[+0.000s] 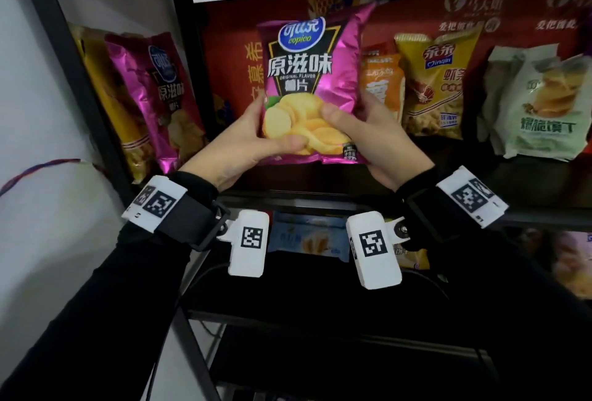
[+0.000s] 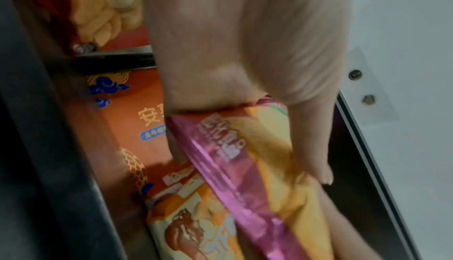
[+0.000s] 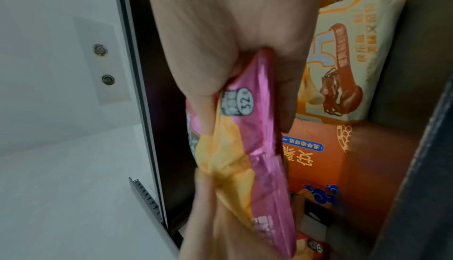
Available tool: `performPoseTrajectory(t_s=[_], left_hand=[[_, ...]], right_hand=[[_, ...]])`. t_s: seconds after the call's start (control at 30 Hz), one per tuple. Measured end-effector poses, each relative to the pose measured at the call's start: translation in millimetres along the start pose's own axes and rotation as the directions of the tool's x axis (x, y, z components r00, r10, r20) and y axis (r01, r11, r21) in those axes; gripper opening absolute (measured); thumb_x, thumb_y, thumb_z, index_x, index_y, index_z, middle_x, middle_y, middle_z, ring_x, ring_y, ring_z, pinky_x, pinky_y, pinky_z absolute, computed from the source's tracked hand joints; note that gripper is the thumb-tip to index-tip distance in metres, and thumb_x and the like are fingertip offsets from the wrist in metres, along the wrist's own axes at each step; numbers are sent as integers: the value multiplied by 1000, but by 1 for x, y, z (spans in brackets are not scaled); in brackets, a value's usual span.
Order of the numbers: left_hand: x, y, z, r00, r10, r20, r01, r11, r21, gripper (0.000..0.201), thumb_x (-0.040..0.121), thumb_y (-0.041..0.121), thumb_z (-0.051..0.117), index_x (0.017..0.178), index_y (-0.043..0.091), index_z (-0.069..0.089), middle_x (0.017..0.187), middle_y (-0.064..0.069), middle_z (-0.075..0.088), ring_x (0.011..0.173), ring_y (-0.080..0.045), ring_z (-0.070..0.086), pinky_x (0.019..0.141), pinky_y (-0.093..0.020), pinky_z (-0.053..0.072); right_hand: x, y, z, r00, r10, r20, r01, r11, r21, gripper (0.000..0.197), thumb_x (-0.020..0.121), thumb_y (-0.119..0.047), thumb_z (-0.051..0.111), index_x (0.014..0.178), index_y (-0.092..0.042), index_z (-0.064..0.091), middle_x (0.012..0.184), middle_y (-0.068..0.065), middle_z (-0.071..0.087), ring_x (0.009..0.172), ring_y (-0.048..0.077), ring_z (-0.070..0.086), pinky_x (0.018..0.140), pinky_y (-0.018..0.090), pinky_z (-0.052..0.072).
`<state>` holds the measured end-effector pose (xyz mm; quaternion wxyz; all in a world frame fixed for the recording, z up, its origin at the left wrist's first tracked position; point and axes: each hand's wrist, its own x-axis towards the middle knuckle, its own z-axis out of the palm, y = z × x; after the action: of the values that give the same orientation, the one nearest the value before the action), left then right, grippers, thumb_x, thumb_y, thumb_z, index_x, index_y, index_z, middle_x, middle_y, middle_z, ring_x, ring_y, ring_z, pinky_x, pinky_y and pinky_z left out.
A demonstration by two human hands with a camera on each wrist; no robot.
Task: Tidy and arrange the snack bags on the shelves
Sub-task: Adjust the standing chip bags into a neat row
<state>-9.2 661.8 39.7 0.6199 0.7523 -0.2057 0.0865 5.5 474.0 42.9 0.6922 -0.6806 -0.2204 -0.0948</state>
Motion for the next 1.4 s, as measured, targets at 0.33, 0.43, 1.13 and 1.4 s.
performPoseTrajectory(t_s=[0.33, 0.43, 1.13, 1.4], left_hand=[[7, -2, 17, 979, -120, -163, 81, 971, -226, 55, 96, 56, 34, 142, 27, 39, 130, 7, 61, 107, -5, 64, 86, -37, 49], [4, 1, 14, 997, -49, -59, 31, 962, -270, 64, 95, 61, 16, 143, 24, 38, 135, -1, 58, 118, -13, 60, 86, -32, 55], [46, -3, -23, 849, 50, -525, -10, 997, 80, 60, 72, 11, 82, 126, 3, 55, 117, -6, 67, 102, -16, 66, 85, -27, 56], [122, -24, -61, 865, -90, -493, 250, 930, 269, 56, 75, 23, 81, 122, 3, 59, 118, -12, 66, 99, -22, 65, 87, -33, 54]], right_hand=[[-12, -12, 27, 920, -392, 13, 357, 823, -442, 63, 79, -20, 76, 134, -10, 47, 119, -6, 57, 107, 5, 55, 90, 12, 43], [-17, -15, 38, 895, -446, 34, 400, 765, -504, 68, 78, -26, 75, 138, -15, 44, 126, -2, 58, 115, 10, 55, 96, 23, 46], [-7, 21, -28, 999, -22, 38, 29, 979, -202, 48, 91, -15, 63, 136, -22, 46, 126, -3, 53, 109, 1, 54, 82, 5, 47], [-18, 41, -71, 976, -111, -185, -25, 794, -607, 7, 91, -15, 61, 93, -16, 67, 95, 0, 68, 87, 15, 62, 79, 20, 47]])
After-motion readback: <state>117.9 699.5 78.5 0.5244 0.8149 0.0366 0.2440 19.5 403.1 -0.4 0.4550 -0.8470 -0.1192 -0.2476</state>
